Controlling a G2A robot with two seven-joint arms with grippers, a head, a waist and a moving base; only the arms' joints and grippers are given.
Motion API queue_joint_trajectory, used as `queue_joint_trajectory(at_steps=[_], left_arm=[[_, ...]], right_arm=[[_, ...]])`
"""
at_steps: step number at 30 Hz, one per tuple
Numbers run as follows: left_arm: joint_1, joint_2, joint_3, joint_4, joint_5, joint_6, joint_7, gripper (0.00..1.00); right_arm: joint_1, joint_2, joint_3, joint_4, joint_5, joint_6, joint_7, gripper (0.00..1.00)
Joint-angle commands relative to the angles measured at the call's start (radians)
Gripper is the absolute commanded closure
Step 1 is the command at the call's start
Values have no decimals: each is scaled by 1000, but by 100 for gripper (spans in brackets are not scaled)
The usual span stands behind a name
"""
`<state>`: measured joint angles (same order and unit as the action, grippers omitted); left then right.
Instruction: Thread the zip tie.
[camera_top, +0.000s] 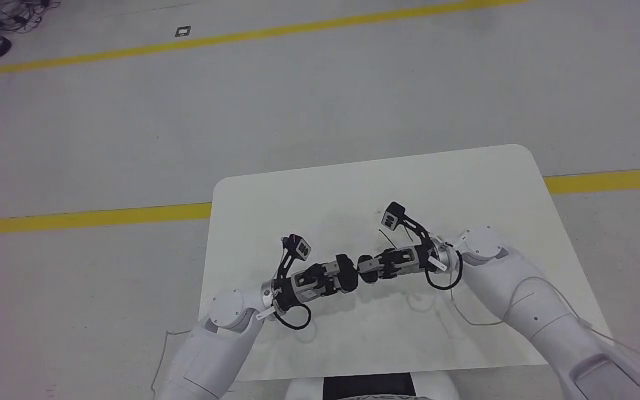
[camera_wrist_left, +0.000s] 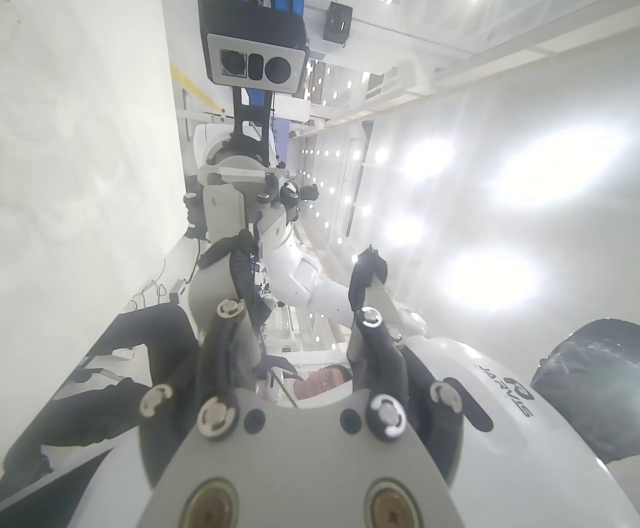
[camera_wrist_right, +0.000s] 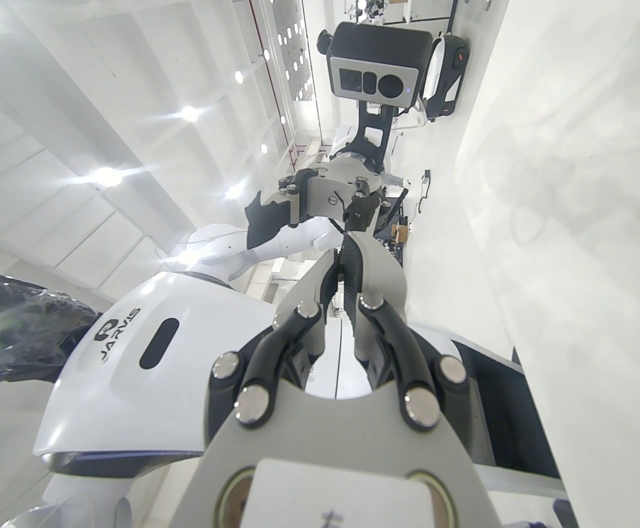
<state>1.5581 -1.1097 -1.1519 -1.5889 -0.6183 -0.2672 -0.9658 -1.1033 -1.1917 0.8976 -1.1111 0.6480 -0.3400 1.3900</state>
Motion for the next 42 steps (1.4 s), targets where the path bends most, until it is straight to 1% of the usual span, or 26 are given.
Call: queue_joint_trajectory(at_steps=[1, 4, 6, 7, 10, 15, 18, 20, 29, 36, 39, 42], left_arm=[[-1, 1, 2, 0, 1, 1, 2, 62], [-3, 3, 6, 0, -1, 3, 2, 65], [-5, 4, 9, 2, -2, 4, 2, 70], [-6, 4, 11, 4, -2, 4, 2, 74], [-9, 5, 15, 8, 1, 4, 4, 78], [-10, 8, 20, 10, 4, 4, 6, 80], [-10, 10, 22, 15, 8, 9, 10, 84], [-10, 12, 25, 17, 11, 12, 10, 84], [-16, 17, 36, 20, 16, 21, 13, 95], [-20, 20, 46, 25, 18, 21, 17, 93], [-22, 21, 48, 26, 18, 21, 20, 90], [-22, 23, 50, 25, 18, 20, 23, 93]], right_arm=[[1, -1, -1, 1, 0, 0, 0, 100], [2, -2, -3, 4, -1, 0, 0, 100], [3, -2, -3, 6, 1, 0, 0, 100], [4, -3, -4, 7, 0, 0, 0, 100], [6, -5, -6, 11, 0, 0, 0, 100], [8, -8, -6, 16, 3, 0, 0, 100], [8, -9, -4, 18, 3, 0, 0, 100], [8, -11, -4, 20, 1, 0, 0, 100], [7, -15, 0, 21, 5, 0, 0, 100], [5, -15, 4, 17, 4, 0, 0, 100], [3, -15, 6, 15, 3, 0, 0, 100], [2, -14, 7, 13, 3, 0, 0, 100]])
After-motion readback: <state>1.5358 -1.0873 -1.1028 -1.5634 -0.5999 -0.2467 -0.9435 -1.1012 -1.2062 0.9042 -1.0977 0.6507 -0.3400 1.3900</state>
